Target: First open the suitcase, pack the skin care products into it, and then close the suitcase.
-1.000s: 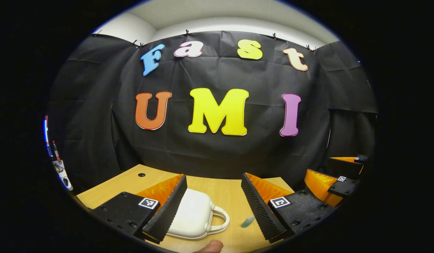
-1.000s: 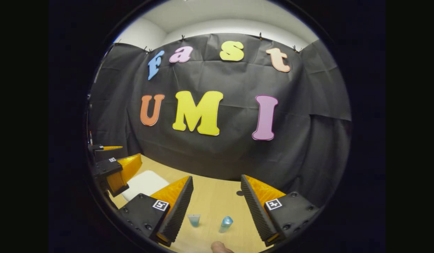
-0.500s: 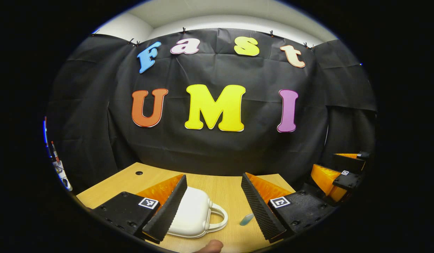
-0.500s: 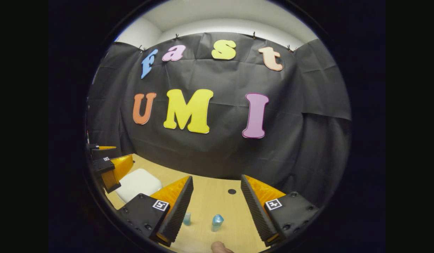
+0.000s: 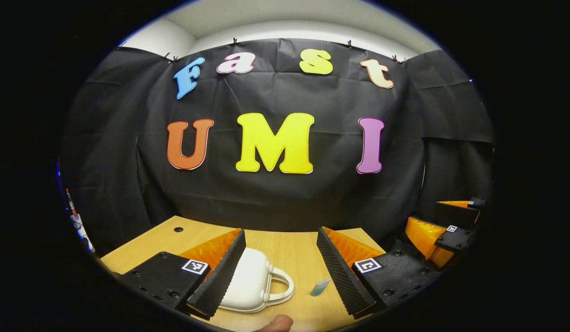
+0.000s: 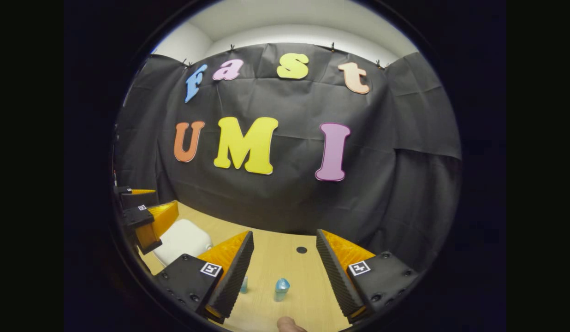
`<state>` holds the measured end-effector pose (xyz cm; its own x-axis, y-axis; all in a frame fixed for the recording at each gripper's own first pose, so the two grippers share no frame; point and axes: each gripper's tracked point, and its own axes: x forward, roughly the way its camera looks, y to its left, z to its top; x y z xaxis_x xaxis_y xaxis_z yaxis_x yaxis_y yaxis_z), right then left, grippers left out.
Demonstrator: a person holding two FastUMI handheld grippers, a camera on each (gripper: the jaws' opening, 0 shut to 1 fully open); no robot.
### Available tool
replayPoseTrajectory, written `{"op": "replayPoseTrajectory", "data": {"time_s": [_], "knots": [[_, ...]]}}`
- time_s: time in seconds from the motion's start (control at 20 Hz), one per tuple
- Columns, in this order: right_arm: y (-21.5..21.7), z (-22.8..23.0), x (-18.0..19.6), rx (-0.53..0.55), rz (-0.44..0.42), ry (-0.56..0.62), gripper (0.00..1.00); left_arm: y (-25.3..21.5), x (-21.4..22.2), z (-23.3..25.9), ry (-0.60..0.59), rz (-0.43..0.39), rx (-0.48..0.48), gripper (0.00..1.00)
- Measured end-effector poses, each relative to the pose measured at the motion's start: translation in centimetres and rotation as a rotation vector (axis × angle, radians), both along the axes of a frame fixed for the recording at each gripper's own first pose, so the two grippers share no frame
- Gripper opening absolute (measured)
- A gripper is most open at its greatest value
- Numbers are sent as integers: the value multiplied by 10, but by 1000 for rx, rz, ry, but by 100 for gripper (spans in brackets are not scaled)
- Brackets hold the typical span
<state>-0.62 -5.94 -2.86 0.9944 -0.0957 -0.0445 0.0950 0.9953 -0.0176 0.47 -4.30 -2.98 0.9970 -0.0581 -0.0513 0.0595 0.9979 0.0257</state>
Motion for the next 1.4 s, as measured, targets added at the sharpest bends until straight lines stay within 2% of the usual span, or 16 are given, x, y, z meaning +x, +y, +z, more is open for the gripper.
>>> {"op": "replayPoseTrajectory", "data": {"time_s": [0.45, 0.5, 0.65, 0.75, 0.9, 1.0, 1.2, 1.3, 1.35, 1.4], "knots": [[-27, -19, -6, 0, -46, 41, 81, -6, 3, -36, 28, -7, 68, 99], [-31, -22, -6, -3, -48, 46, 81, -2, 7, -49, 32, 8, 121, 99], [-46, -31, -5, 0, -64, 58, 80, 12, 23, -109, 87, 16, 441, 100], [-59, -39, -4, 1, -74, 68, 81, 4, 33, -148, 93, -38, 630, 100], [-81, -50, -2, 14, -90, 91, 80, -6, 38, -199, 111, -129, 856, 98], [-96, -61, 0, 27, -92, 108, 81, -4, 43, -218, 122, -140, 975, 96], [-120, -79, 6, 49, -85, 141, 81, 0, 51, -235, 156, -84, 1149, 95], [-129, -86, 9, 64, -72, 149, 81, 4, 62, -249, 215, -83, 1247, 83], [-133, -89, 11, 70, -64, 152, 81, 8, 68, -256, 256, -85, 1288, 67], [-137, -91, 13, 76, -56, 155, 81, 13, 72, -264, 297, -89, 1307, 59]]}}
